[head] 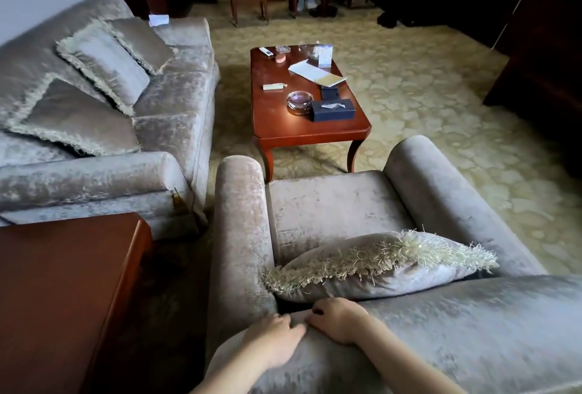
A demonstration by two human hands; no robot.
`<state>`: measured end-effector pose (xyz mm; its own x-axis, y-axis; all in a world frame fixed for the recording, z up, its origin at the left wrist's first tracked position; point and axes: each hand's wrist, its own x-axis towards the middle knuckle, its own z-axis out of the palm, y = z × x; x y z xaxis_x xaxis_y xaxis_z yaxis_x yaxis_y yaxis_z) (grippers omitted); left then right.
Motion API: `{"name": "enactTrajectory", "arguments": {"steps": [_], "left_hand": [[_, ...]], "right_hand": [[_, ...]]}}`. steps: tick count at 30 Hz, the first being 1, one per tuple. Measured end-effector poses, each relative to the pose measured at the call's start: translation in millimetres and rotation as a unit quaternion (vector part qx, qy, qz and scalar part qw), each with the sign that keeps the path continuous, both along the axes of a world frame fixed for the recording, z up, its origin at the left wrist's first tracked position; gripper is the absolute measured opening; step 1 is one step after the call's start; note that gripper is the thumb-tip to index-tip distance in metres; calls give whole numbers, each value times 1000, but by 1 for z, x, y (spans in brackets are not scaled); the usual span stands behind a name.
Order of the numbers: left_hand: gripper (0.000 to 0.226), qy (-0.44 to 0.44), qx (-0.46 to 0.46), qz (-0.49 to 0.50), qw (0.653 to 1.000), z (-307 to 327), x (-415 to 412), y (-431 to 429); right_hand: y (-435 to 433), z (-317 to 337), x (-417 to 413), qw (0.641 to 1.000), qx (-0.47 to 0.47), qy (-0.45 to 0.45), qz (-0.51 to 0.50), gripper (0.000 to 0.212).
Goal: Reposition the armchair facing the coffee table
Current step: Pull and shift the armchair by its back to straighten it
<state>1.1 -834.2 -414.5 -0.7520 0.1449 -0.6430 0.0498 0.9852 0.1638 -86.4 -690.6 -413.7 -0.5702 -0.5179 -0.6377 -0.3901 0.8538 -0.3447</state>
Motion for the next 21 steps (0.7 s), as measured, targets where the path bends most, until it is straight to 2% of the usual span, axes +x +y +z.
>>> {"name": "enactTrajectory", "arguments": {"steps": [10,14,16,18,21], "left_hand": [[40,-52,-7,65,997,2,-30,37],[39,-22,15,108,994,0,-60,102],[40,-7,15,121,993,3,-78,148],[55,8,20,172,985,6,-94,196],[74,41,42,246,968,9,-109,255]], "right_hand": [[25,6,-13,999,-17,14,45,48],[94,9,-35,997,-50,50,12,51],[142,12,-53,996,-26,81,22,49],[192,16,-75,992,16,110,55,50],[265,20,-106,985,77,144,50,48]]}}
